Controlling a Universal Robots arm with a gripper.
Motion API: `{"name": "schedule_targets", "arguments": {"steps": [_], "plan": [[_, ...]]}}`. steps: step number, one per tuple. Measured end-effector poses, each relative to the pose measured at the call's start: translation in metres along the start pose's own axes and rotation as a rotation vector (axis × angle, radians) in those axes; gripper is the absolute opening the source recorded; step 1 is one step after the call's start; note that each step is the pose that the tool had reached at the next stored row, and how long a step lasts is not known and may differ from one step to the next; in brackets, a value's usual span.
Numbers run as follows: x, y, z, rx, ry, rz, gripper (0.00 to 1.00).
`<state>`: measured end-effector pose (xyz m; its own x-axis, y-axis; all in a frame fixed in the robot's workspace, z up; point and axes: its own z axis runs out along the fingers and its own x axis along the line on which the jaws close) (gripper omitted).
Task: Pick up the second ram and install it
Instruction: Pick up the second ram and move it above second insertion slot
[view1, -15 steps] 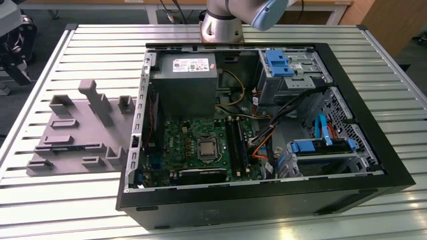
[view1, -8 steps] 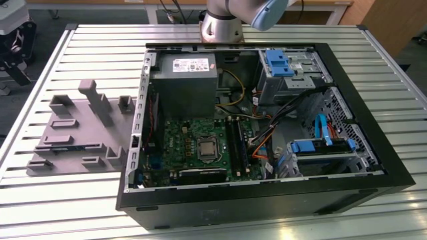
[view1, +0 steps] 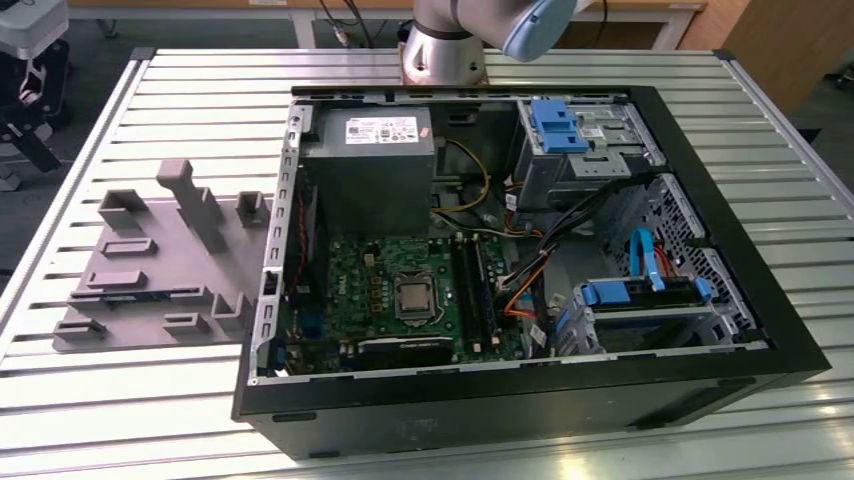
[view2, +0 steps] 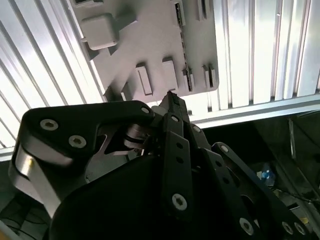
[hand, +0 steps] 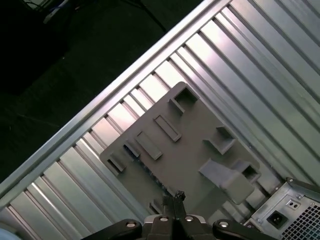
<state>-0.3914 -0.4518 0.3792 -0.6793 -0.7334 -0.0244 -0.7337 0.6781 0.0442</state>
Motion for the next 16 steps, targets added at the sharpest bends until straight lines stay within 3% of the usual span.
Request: {"name": "schedule_targets", "arguments": {"steps": [4, 13, 16], "plan": [[0.0002, 0.0001, 0.0000, -0.0013, 0.0023, -0.051, 0.11], [0.0001, 0.0001, 0.0001, -0.0013, 0.0024, -0.053, 0.11], [0.0002, 0.0002, 0.0002, -0.0019, 0.0035, -0.080, 0.11]]}}
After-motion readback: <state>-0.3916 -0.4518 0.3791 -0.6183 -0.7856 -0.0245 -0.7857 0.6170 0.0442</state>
